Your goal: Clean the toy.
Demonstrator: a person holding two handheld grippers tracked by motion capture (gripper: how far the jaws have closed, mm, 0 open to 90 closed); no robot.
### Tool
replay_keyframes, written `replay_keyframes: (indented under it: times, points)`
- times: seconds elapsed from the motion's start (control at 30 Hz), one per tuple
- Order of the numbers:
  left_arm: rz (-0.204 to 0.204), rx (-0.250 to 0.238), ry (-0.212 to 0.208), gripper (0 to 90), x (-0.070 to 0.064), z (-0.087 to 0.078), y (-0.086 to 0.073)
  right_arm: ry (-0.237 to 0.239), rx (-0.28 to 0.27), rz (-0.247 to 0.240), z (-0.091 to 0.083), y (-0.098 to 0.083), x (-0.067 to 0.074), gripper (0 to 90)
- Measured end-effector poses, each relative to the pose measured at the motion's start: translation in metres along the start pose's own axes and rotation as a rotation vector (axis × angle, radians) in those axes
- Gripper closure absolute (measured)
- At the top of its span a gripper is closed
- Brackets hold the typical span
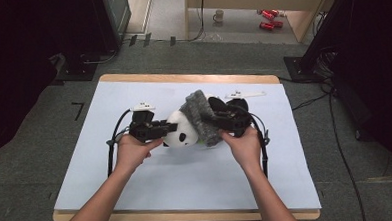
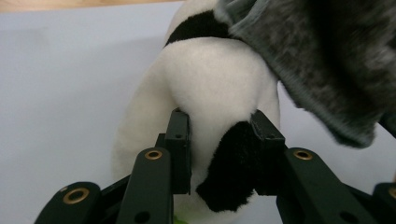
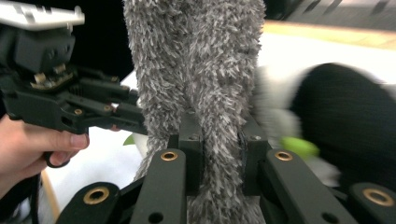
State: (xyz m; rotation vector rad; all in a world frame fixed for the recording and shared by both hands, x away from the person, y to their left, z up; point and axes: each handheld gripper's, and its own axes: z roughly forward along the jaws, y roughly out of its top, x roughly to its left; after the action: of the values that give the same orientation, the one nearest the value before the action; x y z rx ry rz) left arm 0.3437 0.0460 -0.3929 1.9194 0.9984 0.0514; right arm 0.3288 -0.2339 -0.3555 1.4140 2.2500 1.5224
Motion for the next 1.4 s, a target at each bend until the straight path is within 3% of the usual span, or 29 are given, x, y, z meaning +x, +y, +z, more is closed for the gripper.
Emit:
replay_keyframes:
  times: [0.1,0.17,0.23,0.33,0.53,0.7,0.83,0.97,1.07,1.13,1.23,1.4]
  points:
    - [-0.022,-0.004,-0.001,65.5,-0.004,0.001,-0.010,0.009,0.062,-0.018,0.016,-0.007,0.007,76.7]
    - [-0.012,0.018,0.011,64.6,-0.002,0.004,-0.016,-0.004,0.099,-0.028,0.025,-0.013,0.007,76.7]
    - [-0.007,0.007,0.005,63.8,0.001,0.004,-0.021,-0.006,0.120,-0.022,0.032,-0.018,0.005,76.7]
    - [0.024,0.001,0.004,61.4,0.001,0.004,-0.022,0.000,0.118,-0.006,0.036,-0.023,-0.001,77.0]
    - [0.086,0.011,-0.036,47.3,0.007,-0.001,-0.019,-0.038,0.126,-0.038,0.037,-0.025,-0.003,77.7]
    - [0.137,-0.021,-0.074,45.8,0.019,-0.015,-0.014,-0.038,0.126,-0.046,0.036,-0.025,-0.004,77.7]
    - [0.119,-0.032,-0.088,42.9,0.030,-0.022,-0.013,-0.036,0.129,-0.047,0.035,-0.025,-0.006,77.7]
    - [0.132,-0.037,-0.083,41.5,0.039,-0.026,-0.013,-0.036,0.132,-0.049,0.035,-0.025,-0.007,77.7]
    - [0.108,-0.042,-0.083,41.7,0.049,-0.030,-0.011,-0.043,0.134,-0.044,0.033,-0.025,-0.009,77.7]
    - [0.106,-0.028,-0.090,41.7,0.053,-0.026,-0.012,-0.042,0.135,-0.040,0.032,-0.025,-0.010,77.7]
    - [0.116,0.014,-0.128,40.6,0.053,-0.010,-0.014,-0.043,0.135,-0.043,0.033,-0.025,-0.008,77.7]
    - [0.097,0.045,-0.194,38.2,0.052,0.010,-0.012,-0.050,0.137,-0.039,0.032,-0.025,-0.008,77.6]
